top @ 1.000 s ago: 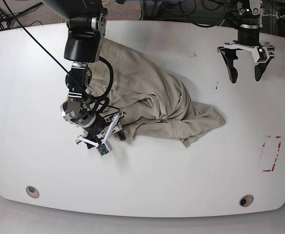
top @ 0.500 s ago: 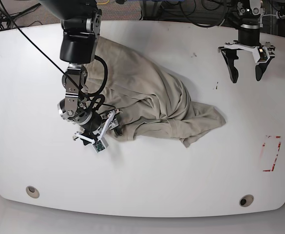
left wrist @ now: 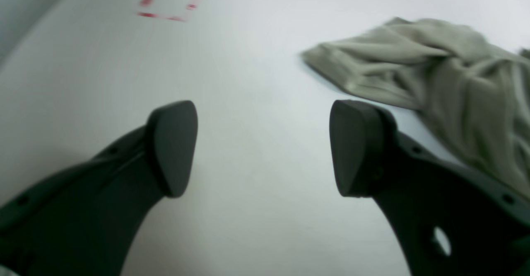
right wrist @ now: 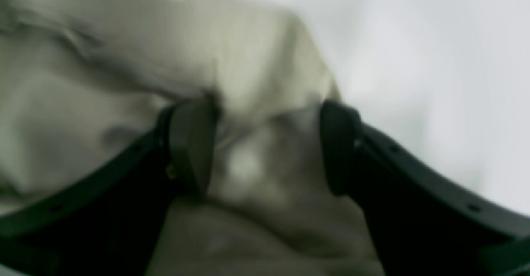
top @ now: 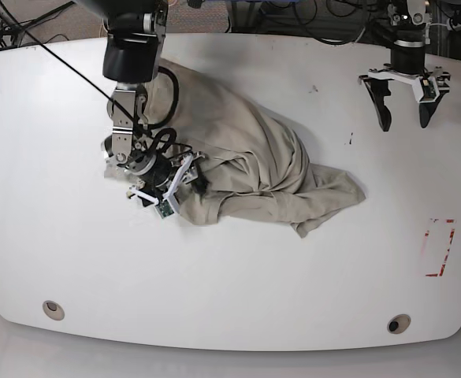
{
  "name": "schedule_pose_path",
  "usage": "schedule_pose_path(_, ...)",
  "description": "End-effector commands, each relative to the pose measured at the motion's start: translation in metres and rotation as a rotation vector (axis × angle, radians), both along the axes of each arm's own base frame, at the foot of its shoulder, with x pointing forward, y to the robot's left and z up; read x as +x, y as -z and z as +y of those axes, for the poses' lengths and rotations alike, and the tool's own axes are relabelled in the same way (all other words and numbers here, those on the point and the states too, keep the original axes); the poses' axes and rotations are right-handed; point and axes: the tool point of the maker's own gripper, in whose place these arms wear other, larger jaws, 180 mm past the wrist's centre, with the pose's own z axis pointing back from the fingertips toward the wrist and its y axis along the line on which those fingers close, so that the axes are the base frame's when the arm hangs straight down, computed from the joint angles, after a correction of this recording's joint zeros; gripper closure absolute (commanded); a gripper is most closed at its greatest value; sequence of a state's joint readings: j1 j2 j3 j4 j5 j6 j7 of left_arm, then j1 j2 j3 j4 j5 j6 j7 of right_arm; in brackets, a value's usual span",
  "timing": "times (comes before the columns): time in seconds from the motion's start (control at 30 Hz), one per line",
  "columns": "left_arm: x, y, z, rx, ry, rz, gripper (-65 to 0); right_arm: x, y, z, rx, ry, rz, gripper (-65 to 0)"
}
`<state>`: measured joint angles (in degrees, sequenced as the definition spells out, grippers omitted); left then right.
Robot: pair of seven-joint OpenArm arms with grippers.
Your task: Fold the T-shirt properly
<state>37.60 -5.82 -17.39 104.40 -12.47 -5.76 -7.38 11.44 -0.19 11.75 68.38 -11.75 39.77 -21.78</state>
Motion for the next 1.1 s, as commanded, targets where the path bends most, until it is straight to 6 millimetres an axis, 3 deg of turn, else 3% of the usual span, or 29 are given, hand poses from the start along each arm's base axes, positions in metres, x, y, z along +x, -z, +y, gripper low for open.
schedule_pose_path(0.0,0.003,-0.012,-0.002,0.009,0.012,-0.046,-45.8,0.009,-0.007,-0.006,-0.067,-0.012,0.009,-37.9)
schedule_pose_path(0.53,0.006,-0.022,-0.005,0.014,0.022,-0.073,-45.8,0.013,-0.014,-0.009,-0.084,-0.010,0.002,-38.0)
schedule_pose_path(1.07,0.006,-0.022,-0.005,0.015,0.022,-0.072,-46.1,0.038,-0.060,-0.018,-0.139,0.008,-0.088,-38.5)
